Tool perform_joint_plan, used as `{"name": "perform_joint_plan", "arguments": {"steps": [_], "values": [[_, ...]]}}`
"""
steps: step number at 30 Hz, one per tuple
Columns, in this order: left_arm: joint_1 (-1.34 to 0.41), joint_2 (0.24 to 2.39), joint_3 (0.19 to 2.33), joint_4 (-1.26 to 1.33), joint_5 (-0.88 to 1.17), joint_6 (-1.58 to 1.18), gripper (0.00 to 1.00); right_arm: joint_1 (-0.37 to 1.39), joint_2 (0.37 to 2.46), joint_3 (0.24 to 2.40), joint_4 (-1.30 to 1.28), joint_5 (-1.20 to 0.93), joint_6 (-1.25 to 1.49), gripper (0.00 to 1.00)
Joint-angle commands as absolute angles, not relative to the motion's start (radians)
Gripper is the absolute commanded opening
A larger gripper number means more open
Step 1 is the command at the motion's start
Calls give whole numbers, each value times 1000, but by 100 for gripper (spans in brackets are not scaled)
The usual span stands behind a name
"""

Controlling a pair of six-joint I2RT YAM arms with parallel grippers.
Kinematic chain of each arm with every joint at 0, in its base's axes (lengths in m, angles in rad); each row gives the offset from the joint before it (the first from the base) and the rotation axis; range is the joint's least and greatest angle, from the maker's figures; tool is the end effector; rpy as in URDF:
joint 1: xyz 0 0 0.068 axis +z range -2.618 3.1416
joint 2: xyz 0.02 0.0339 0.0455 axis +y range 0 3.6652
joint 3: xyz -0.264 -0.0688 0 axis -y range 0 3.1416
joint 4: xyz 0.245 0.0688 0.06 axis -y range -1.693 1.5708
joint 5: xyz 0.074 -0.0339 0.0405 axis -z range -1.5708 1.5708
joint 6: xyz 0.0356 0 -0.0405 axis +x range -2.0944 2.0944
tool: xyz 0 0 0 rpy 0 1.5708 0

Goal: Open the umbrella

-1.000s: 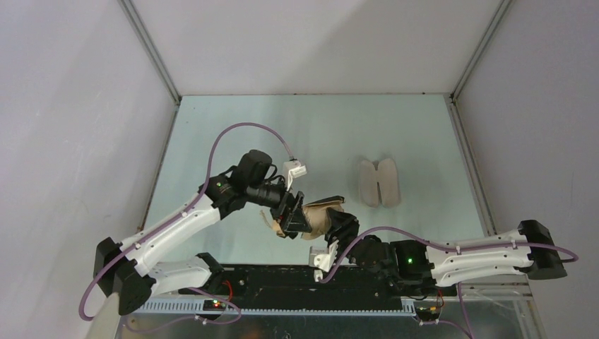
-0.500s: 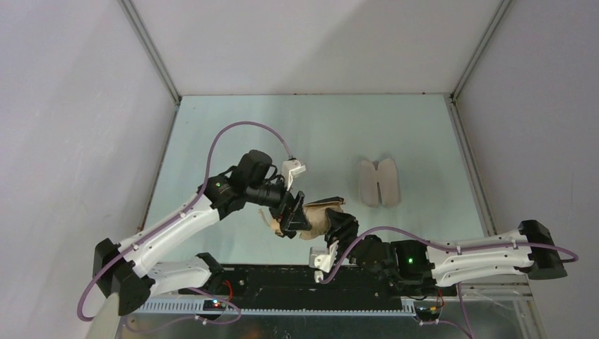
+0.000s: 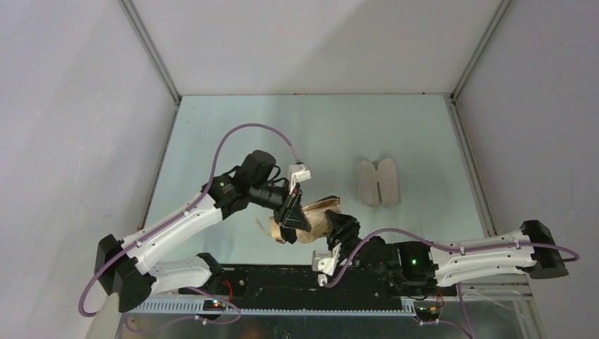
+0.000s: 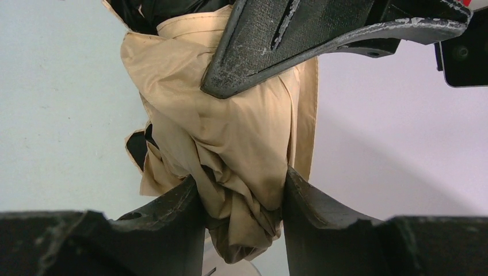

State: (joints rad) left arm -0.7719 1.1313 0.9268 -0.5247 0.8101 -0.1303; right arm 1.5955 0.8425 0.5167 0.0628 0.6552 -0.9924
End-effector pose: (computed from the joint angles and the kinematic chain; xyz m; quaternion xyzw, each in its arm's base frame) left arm 0.1491 -0.1812 0.2957 0.4173 0.7453 -0.4874 0.1811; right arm 0.0169 0.1948 0.2624 -0.6694 0.3937 -0.0728 0.6258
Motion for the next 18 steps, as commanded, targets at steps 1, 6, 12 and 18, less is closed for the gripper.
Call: {"name": "perform_joint_plan", "arguments": {"steps": [1,6,12,18], "values": [[-793,1095,940,-482,893,-140,14,1590,802,534,323,731,-988,18],[-791,1052,941,-442,794,-179,0,1553,792,531,313,764,-878,54],[-761,945,907,-353,527,-280,0,1454,657,532,235,705,-613,97],[-759,815,851,-249,299,-379,0,1258,516,532,166,408,-244,100]]}}
